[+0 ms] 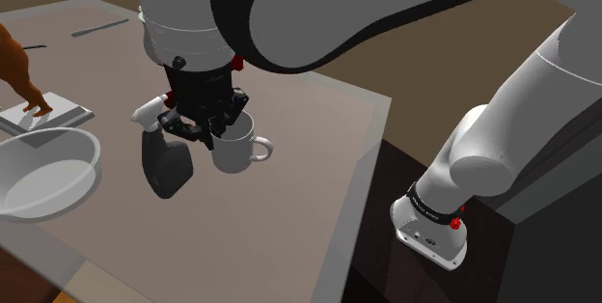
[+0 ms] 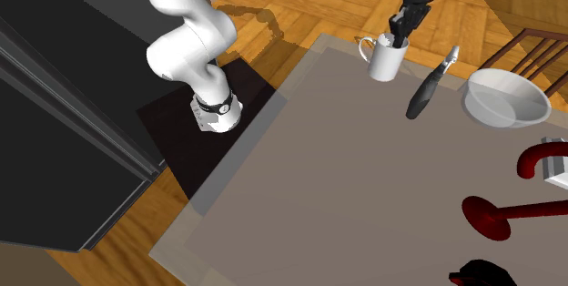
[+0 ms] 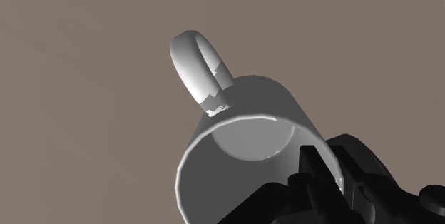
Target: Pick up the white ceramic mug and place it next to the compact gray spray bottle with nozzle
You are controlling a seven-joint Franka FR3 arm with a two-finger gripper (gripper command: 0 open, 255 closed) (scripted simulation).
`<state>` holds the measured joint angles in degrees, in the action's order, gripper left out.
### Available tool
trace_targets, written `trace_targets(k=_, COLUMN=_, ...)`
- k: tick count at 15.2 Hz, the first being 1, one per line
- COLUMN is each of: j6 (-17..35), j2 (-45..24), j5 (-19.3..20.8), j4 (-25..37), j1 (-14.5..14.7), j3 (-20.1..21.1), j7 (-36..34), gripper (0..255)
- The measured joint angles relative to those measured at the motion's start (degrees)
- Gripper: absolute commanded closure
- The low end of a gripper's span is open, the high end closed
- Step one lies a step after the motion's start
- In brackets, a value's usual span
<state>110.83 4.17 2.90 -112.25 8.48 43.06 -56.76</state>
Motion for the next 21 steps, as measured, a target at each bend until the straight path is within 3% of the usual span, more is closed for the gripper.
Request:
trace_targets(k=11, j6=8.04, j2=-2.60, j5=2.24, j4=-6.28, j1=0.17, j3=0.58, j7=-2.22, gripper=255)
trace_targets(k=21, j6=15.28, j2=-7.17, j5=6.60, j4=-10.52, j1=0.45, j3=0.72, j7=-5.67, gripper=255)
